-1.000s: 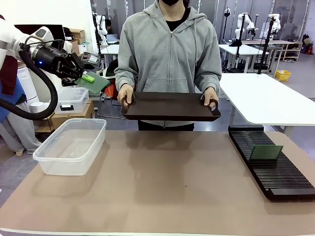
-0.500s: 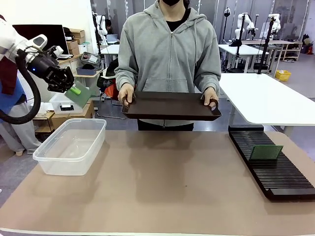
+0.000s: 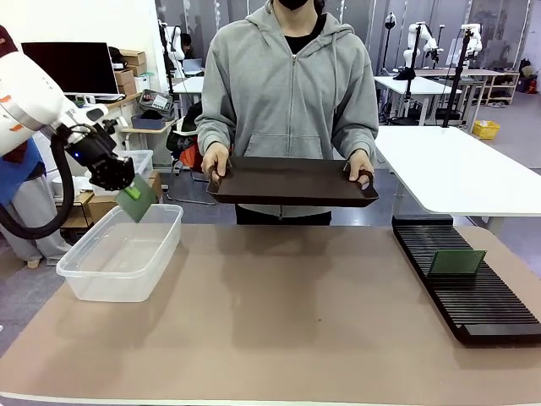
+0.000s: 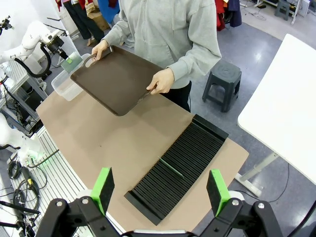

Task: Sort PCBs into racks and boxes based on the side picked up.
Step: If the short side of the Blank PCB is picked up, insert it into the PCB Rack ; if the long side is picked up, place it in the Organizing box.

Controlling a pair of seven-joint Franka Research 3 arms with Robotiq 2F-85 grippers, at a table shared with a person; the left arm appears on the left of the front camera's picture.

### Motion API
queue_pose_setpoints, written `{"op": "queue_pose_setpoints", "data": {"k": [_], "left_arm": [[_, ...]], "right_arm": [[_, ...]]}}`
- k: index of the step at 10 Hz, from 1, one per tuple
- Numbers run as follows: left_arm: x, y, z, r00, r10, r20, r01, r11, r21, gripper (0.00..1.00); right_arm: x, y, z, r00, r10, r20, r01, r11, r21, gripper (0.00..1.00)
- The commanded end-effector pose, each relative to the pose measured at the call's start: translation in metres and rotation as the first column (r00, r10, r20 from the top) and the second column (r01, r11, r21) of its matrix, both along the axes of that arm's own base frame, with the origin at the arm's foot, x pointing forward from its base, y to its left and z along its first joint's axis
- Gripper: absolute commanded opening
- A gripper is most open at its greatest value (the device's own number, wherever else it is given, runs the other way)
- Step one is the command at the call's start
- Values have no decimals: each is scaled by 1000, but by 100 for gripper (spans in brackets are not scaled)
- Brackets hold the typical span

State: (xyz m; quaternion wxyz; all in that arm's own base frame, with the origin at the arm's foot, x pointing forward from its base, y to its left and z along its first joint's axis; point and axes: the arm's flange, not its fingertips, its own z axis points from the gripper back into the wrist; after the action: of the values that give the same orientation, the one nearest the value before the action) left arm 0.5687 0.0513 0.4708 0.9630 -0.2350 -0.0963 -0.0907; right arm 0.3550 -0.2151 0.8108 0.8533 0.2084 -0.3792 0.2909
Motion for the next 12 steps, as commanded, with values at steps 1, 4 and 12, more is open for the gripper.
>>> {"op": "queue_pose_setpoints", "data": {"k": [1, 4, 12], "left_arm": [[-2, 3, -10, 999, -42, -30, 43, 999, 31, 3], [-8, -3, -17, 995, 86, -55, -85, 996, 26, 3], [13, -7, -73, 990, 119, -70, -108, 983, 150, 3]], "right_arm": [[-1, 1, 0, 1000, 8, -1, -8, 1000, 12, 100], [-1, 1, 0, 1000, 8, -1, -8, 1000, 12, 100], [-1, 1, 0, 1000, 8, -1, -8, 1000, 12, 100]]}}
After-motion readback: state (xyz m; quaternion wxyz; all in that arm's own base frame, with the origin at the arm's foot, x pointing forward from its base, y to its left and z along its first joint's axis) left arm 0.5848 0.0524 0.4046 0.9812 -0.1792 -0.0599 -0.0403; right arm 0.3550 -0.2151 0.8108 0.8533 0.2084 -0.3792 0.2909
